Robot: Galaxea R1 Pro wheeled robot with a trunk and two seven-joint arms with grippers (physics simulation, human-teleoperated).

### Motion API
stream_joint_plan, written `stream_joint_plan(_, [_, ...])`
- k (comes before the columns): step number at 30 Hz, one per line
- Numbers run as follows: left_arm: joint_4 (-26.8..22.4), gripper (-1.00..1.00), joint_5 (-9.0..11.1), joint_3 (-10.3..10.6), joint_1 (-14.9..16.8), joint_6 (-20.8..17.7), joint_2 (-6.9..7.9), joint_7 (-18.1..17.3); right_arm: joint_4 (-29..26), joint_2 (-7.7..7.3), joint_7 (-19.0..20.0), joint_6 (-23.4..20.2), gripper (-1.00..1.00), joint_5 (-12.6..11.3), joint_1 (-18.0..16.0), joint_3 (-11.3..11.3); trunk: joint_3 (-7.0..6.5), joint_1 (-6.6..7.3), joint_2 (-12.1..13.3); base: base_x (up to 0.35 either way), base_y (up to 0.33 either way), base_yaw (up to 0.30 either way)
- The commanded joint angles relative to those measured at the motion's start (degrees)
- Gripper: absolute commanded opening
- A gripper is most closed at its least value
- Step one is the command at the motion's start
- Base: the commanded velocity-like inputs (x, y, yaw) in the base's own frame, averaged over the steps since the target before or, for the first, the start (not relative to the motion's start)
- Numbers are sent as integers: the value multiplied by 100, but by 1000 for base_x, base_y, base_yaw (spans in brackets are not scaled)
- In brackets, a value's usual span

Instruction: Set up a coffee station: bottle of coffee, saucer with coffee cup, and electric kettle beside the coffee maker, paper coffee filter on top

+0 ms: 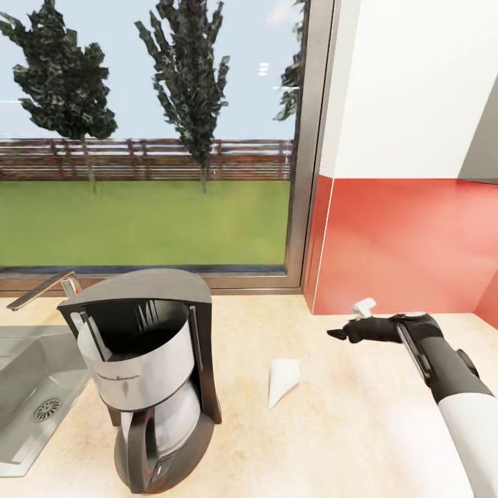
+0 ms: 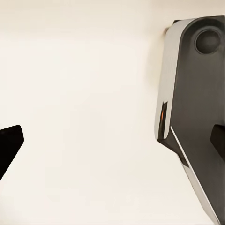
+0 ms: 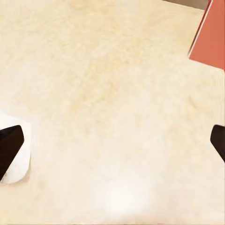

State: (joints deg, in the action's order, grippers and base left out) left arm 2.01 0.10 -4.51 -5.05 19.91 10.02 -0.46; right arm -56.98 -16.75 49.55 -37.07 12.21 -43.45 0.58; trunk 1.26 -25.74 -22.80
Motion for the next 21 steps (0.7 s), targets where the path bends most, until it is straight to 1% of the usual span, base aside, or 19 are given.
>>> stream_joint_plan(1, [19, 100, -1, -41, 2, 30, 0, -6, -13, -7, 225, -70, 100, 137, -43, 5, 12, -4, -12, 0, 0, 0])
stream_joint_plan(2, [29, 100, -1, -41, 0, 27, 0, -6, -17, -12, 383, -102, 100, 256, -90, 4, 12, -4, -12, 0, 0, 0])
stream_joint_plan(6, [49, 100, -1, -41, -15, 21, 12, -6, 9, -20, 1003, -157, 100, 853, -295, 3, 12, -4, -12, 0, 0, 0])
stream_joint_plan(8, [52, 100, -1, -41, -22, -1, 21, -6, 16, -21, 1451, -164, 100, 1063, -337, 1, 12, -4, -12, 0, 0, 0])
stream_joint_plan(10, [53, 100, -1, -41, -38, -43, 24, -6, 22, -21, 1938, -167, 100, 1214, -354, -3, 12, -4, -12, 0, 0, 0])
stream_joint_plan(11, [53, 100, -1, -41, -47, -53, 25, -6, 25, -21, 2050, -167, 100, 1247, -354, -3, 12, -4, -12, 0, 0, 0])
stream_joint_plan(13, [54, 100, -1, -41, -84, -89, 26, -6, 64, -5, 2420, -168, 100, 1376, -362, -19, 12, -4, -12, 0, 0, 0])
stream_joint_plan(14, [54, 100, -1, -41, -95, -106, 26, -6, 126, 2, 2489, -168, 100, 1406, -363, -41, 12, -4, -12, 0, 0, 0])
stream_joint_plan(18, [54, 100, -1, -41, -127, -240, 39, 0, 504, 33, 2587, -162, 100, 1441, -365, -172, 12, -4, -12, 0, 0, 0])
stream_joint_plan(21, [54, 100, -1, -41, -134, -389, 55, 2, 772, 82, 2607, -150, 100, 1446, -366, -218, 12, -4, -12, 0, 0, 0])
